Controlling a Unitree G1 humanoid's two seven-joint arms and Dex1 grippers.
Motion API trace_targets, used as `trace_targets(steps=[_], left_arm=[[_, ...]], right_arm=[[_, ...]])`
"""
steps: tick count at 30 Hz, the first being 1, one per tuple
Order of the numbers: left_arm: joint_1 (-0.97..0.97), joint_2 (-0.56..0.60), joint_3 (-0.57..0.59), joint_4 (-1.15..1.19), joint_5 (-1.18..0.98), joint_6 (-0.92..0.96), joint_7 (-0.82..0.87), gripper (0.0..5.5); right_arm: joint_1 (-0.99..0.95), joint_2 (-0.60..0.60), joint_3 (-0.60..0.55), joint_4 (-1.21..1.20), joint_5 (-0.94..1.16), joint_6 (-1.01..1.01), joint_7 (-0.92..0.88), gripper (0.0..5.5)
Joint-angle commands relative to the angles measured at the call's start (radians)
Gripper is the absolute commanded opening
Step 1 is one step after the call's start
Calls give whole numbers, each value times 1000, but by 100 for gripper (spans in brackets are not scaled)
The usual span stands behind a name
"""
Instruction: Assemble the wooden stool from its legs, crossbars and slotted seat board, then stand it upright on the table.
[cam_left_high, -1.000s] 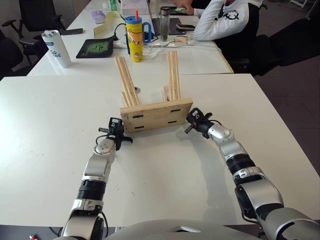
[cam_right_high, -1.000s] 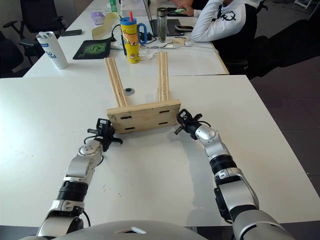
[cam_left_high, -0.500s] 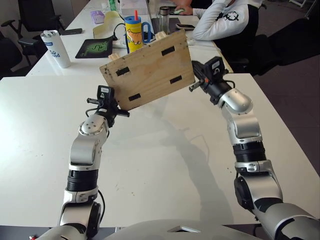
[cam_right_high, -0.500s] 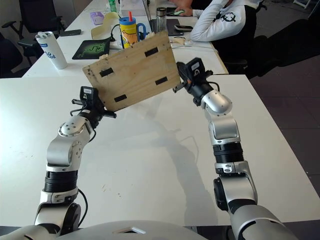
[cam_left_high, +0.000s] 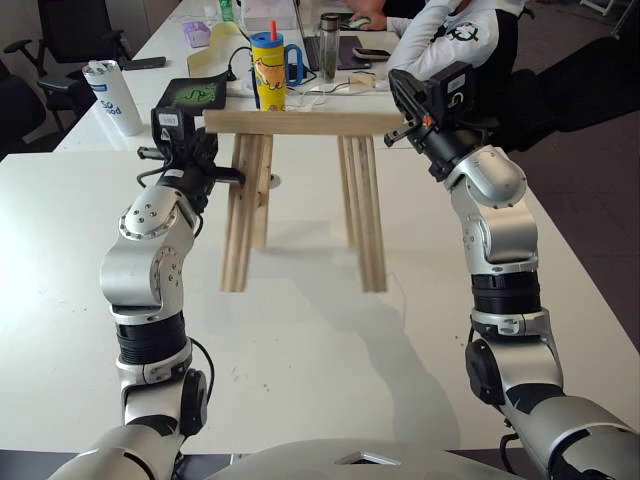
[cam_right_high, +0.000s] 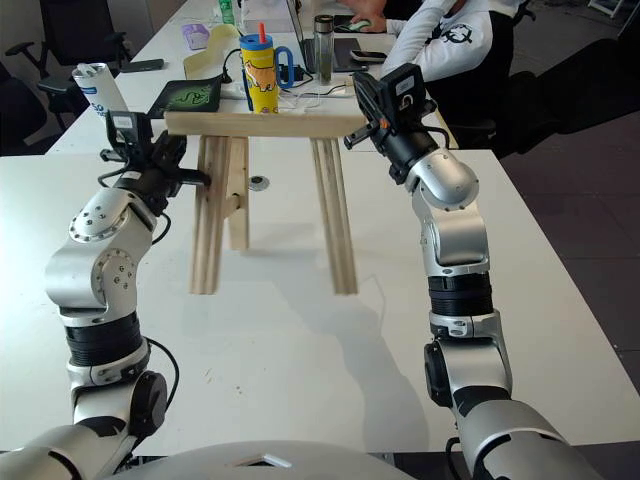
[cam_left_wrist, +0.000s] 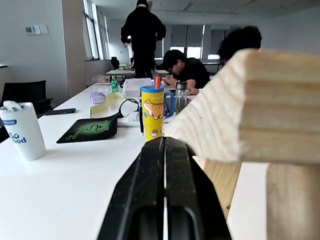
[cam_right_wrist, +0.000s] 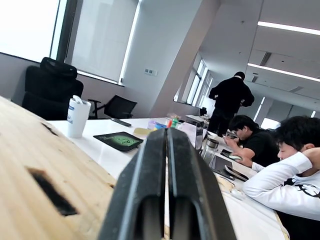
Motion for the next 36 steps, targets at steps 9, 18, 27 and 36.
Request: trace_targets(steps=[9,18,27,36], left_arm=[[292,15,-116,98,17,-141,-89,5],[278,23,4,192,43,-246,11,5],[386,-16,20,293,51,-484,12,5],[589,-79,-19,386,72,-787,-20,5]], right_arm=[[91,-5,66,-30,6,38,48,0],[15,69,-103,-26,103,-48,-102,0],[225,50,-149,245,-65,-112,-339,0],[572,115,-69,192,-125,-292,-339,0]])
